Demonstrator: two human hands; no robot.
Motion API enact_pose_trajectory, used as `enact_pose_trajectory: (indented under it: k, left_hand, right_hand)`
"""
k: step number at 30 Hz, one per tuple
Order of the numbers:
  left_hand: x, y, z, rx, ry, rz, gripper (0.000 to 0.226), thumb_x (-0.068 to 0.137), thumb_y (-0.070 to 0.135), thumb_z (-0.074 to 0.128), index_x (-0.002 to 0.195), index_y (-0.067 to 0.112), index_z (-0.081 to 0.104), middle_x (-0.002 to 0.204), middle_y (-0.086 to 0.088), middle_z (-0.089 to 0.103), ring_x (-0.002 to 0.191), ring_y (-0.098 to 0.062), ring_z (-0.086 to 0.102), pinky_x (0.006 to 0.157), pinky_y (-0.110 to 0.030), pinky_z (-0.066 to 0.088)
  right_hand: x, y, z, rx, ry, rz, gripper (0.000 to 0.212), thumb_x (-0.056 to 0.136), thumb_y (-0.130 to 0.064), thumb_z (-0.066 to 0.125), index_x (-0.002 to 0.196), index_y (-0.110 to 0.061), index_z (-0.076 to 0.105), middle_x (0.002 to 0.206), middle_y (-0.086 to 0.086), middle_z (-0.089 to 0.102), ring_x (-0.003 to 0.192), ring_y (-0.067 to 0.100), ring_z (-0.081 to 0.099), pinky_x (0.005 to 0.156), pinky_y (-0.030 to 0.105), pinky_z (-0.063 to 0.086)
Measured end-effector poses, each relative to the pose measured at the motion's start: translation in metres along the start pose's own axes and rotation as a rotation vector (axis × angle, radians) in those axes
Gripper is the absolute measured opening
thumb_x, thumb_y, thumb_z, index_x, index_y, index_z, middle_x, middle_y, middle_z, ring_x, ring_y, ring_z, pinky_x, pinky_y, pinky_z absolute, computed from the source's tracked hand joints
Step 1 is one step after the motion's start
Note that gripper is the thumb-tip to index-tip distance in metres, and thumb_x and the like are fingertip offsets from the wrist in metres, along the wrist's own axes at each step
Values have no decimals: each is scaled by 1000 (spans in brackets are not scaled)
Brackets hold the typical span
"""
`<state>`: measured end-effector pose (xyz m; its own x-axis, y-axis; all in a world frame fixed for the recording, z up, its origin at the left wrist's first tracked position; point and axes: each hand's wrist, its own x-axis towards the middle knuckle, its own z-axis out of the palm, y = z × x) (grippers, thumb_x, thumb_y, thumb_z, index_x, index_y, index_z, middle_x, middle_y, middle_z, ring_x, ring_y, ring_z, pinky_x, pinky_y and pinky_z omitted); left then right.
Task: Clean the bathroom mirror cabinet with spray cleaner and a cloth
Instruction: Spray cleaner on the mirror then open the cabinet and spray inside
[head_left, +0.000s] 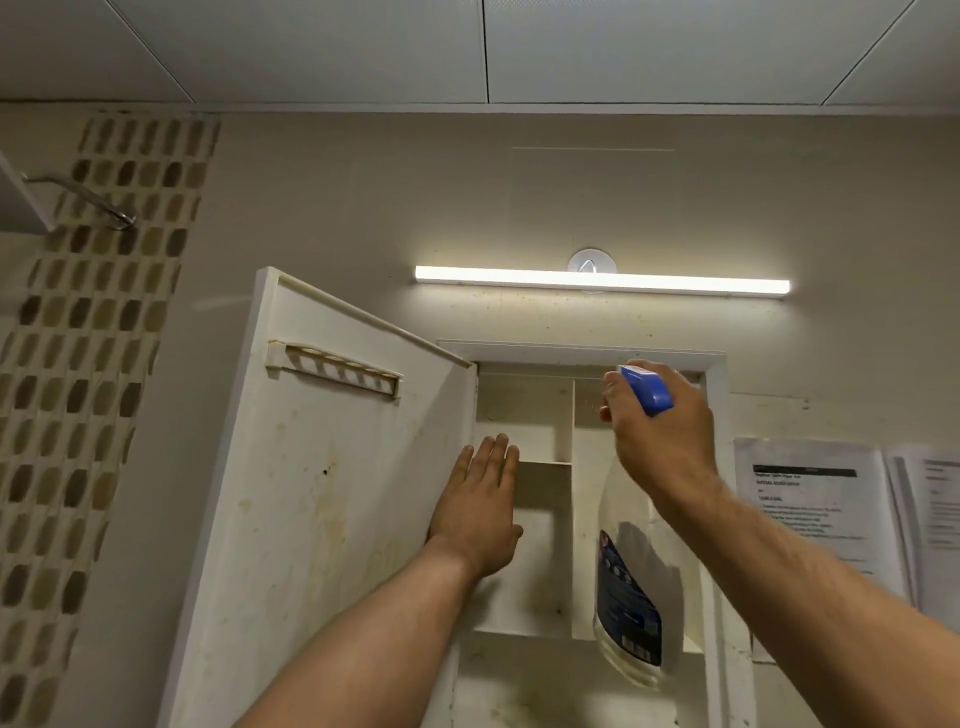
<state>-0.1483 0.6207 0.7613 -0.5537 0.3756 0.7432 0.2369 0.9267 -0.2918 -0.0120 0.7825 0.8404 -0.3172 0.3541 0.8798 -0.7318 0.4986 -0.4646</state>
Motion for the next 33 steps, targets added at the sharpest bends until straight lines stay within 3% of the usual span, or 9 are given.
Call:
enact_pose_trajectory:
  k: [2,5,11,19,21,25,26,29,33]
  left_hand:
    - [0,11,4,-81,88,81,86,105,47,38,160,13,-18,167,-7,-26,156,-23,-22,125,-41,-16]
    - [2,33,4,-143,169,219,81,104,48,32,161,18,-17,165,0,-30,154,-17,-25,119,-35,-23]
    - [11,72,17,-47,-33,233,83,103,62,19,162,10,-8,166,-6,-28,152,-20,-30,123,-38,-19]
    - [-6,86,26,-156,131,230,79,103,56,18,160,12,-13,166,-5,-29,152,-20,-31,124,-39,-19]
    - [-24,93,33,-211,157,267,76,104,51,24,163,12,-2,170,-5,-17,156,-20,-20,127,-38,-13]
    - [-60,114,51,-276,117,310,74,96,51,46,156,10,40,167,-9,27,153,-22,28,118,-37,16]
    - [-66,118,55,-278,80,309,74,97,52,43,157,9,39,167,-9,25,154,-22,26,119,-36,15]
    - [-69,124,69,-222,-44,330,77,104,57,19,164,11,1,169,-6,-17,156,-19,-19,125,-36,-18]
    - [-69,129,74,-156,-100,325,78,104,59,12,161,11,-12,165,-5,-28,153,-19,-28,118,-37,-26]
  right_hand:
    - [2,7,-20,-3,43,17,16,101,-27,61,112,-16,63,90,3,64,76,17,63,76,34,60]
    - [0,15,-40,-59,88,-24,19,99,-22,64,117,-14,66,89,-1,63,75,14,61,75,31,59]
    - [4,23,-75,-80,122,2,33,100,-25,63,129,-10,61,106,12,66,91,26,66,86,37,58]
    - [12,34,-109,-158,219,-35,13,101,-21,61,101,-7,61,75,-3,52,61,10,49,61,23,46]
    - [11,38,-115,-174,246,-18,14,101,-25,61,103,-10,61,77,-2,55,63,11,52,61,21,46]
    - [-3,50,-128,-160,219,61,13,101,-28,61,107,-17,62,86,4,65,73,16,63,65,18,55]
    - [-10,55,-131,-177,209,64,12,101,-26,61,106,-16,63,85,3,65,73,17,63,67,20,58]
    - [-30,70,-135,-236,158,63,17,101,-21,61,115,-12,67,90,-5,65,75,9,63,63,9,52]
    - [-50,83,-140,-204,152,98,31,100,-21,63,129,-11,63,103,1,68,83,8,66,62,7,52]
